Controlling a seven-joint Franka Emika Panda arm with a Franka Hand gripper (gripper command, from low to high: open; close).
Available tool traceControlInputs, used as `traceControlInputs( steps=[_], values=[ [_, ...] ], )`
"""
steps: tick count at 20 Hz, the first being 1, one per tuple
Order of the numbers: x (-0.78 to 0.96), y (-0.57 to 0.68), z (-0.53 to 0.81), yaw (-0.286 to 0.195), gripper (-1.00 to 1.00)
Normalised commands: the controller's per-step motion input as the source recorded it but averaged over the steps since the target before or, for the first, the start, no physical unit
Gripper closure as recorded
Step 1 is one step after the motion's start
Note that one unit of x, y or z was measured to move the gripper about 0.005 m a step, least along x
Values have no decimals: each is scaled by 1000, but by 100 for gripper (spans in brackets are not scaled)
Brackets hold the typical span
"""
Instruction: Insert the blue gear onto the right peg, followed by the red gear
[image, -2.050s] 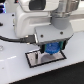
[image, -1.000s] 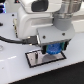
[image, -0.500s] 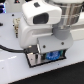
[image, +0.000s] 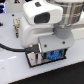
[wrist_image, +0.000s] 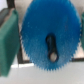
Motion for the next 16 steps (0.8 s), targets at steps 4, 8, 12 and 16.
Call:
traceControlInputs(
  steps=[4,8,12,16],
  values=[
    [-352,68,251,0,-100],
    [-730,237,135,0,-100],
    [-815,272,50,0,-100],
    [-800,259,0,0,-100]
  ],
)
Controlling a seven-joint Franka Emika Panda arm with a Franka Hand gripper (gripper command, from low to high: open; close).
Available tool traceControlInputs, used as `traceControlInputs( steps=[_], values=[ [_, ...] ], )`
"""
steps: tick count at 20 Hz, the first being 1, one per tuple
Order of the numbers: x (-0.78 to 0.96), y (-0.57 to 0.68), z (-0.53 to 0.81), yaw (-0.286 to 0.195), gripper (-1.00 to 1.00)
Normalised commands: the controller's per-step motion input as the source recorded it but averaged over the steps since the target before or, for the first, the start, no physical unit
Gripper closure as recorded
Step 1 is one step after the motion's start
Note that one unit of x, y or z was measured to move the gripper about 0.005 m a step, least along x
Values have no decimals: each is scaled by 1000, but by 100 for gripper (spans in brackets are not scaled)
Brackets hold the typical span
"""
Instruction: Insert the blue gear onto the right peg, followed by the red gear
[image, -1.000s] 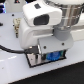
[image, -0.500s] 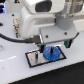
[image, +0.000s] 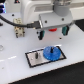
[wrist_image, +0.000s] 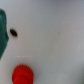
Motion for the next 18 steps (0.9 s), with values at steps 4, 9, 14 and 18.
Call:
traceControlInputs(
  steps=[4,9,14,18],
  values=[
    [-754,284,-46,0,-100],
    [-621,331,-87,0,-100],
    [-453,359,-170,0,-100],
    [-381,145,-394,0,-100]
  ],
)
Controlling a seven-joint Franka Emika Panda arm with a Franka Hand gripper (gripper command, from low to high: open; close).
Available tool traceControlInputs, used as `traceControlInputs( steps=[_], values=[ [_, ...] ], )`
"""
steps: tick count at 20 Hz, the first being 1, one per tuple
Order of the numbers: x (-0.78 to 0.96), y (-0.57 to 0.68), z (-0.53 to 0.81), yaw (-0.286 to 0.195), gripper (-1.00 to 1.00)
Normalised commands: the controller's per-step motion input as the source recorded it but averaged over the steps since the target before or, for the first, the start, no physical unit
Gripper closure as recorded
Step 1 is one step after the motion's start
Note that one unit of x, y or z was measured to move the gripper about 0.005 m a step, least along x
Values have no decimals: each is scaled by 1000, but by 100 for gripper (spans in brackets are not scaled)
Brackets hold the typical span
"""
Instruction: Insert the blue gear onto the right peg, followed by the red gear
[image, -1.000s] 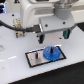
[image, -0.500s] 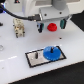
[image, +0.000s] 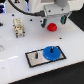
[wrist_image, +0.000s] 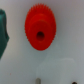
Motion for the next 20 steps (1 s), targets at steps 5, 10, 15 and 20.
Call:
traceControlInputs(
  steps=[5,10,15,20],
  values=[
    [-396,0,-431,0,-100],
    [-447,52,-216,0,-100],
    [-376,92,-66,0,100],
    [-240,133,-7,0,100]
  ],
)
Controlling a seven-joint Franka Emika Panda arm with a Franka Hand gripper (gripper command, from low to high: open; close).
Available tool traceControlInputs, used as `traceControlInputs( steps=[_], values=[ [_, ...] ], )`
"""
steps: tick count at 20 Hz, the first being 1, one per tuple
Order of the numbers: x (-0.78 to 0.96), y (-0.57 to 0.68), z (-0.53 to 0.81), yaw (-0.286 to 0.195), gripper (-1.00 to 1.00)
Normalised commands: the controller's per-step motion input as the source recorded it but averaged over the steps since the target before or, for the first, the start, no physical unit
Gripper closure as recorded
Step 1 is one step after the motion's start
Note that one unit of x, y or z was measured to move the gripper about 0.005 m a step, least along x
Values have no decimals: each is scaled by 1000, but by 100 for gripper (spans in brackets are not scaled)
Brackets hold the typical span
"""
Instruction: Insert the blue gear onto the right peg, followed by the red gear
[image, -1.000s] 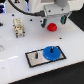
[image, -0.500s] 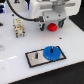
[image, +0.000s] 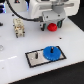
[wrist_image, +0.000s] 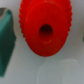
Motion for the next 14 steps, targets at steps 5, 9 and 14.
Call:
traceControlInputs(
  steps=[5,9,14],
  values=[
    [-45,69,257,0,100],
    [281,11,566,0,100],
    [542,-156,523,0,100]
  ],
)
